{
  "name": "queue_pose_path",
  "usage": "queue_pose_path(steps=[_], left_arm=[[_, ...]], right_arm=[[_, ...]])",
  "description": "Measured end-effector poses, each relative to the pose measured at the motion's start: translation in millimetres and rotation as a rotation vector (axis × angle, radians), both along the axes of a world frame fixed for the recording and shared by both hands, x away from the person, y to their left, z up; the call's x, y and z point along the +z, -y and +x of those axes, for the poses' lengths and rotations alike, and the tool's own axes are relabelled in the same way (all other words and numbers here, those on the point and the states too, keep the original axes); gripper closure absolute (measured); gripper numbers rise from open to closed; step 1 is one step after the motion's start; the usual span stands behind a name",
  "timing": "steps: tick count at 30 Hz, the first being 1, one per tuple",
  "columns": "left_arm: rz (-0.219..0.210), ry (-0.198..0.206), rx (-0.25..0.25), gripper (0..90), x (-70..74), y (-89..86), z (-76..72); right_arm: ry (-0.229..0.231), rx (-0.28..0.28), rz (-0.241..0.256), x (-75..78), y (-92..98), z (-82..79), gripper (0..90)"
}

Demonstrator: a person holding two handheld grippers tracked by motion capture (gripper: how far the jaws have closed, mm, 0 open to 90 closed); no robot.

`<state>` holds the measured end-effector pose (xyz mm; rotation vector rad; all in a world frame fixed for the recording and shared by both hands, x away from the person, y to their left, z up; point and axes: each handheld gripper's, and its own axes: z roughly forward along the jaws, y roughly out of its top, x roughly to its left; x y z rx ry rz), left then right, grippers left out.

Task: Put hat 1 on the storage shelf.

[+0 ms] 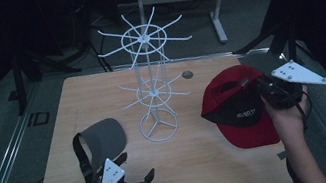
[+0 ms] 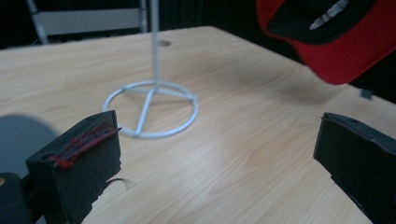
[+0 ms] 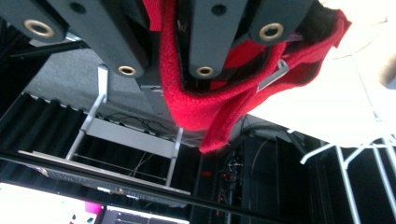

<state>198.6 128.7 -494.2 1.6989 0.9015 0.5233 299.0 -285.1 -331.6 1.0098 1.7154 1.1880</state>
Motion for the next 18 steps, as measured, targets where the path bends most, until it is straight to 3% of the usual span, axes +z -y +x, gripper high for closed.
queue_pose_path(steps=[3, 14, 18], left_arm=[[0.000, 0.014, -0.009, 3.3, 3.3, 7.2, 2.0], [0.016, 0.073, -0.102, 3.8, 28.8, 58.2, 18.6], [0.003, 0.087, -0.136, 3.9, 38.9, 78.1, 25.6]], right_arm=[[0.006, 0.008, 0.003, 1.1, -2.3, -3.2, 87.6], [0.008, 0.009, 0.000, 4.3, -4.2, -13.5, 87.6], [0.018, 0.019, 0.003, 9.0, -5.7, -17.3, 87.6]])
